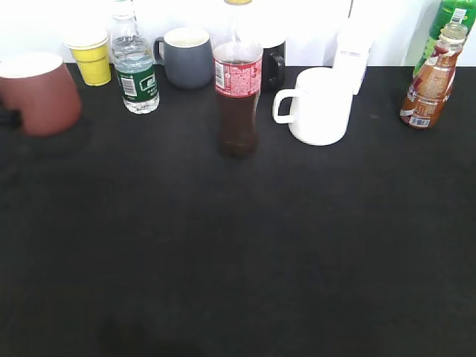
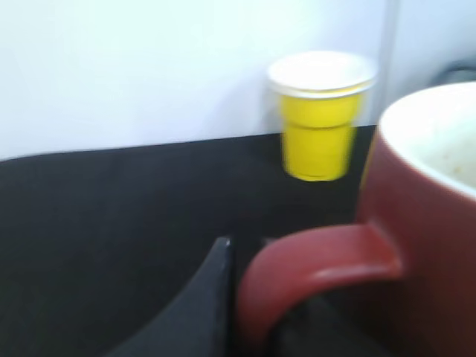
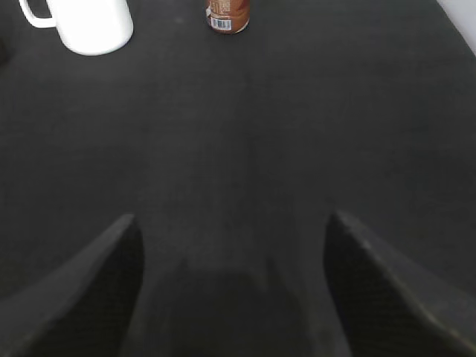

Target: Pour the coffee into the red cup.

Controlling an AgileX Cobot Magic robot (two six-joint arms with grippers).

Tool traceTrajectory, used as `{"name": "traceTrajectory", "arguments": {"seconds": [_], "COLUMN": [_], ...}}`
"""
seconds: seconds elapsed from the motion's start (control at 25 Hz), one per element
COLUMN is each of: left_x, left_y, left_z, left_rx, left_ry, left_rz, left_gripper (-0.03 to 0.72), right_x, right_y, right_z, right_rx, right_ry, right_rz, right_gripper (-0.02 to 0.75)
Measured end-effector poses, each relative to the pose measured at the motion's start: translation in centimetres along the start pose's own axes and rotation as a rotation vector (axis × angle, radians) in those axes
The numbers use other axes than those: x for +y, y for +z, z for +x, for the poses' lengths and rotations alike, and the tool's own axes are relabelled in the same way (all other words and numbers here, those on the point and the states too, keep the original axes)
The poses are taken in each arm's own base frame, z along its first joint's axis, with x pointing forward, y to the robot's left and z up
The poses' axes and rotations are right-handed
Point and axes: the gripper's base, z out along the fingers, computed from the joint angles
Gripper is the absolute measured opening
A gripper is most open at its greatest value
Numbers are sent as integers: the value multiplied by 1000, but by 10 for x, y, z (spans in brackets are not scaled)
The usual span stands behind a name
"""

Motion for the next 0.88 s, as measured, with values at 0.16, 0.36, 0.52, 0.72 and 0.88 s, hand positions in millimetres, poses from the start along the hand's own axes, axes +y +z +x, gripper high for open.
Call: {"name": "traceTrajectory", "arguments": {"seconds": [0.16,0.36,0.52,0.72,0.88], "left_x": [-26,-68,-95,-95,-96], "left_y": [-41,-75,-82,-83,-80], "left_z": [-13,-14,-11,-11,-7], "left_rx": [-80,-164,-165,-166,-148], "left_ry": [54,73,132,131,125], "left_rz": [134,364,532,535,539], "left_gripper": [57,57,57,57,57], "right_x": [0,0,0,0,1], "right_y": [0,0,0,0,2], "right_z": [0,0,0,0,-14], "right_rx": [0,0,0,0,-49], "right_ry": [1,0,0,1,1], "right_rz": [0,0,0,0,-4], "right_gripper": [589,589,590,590,590]}}
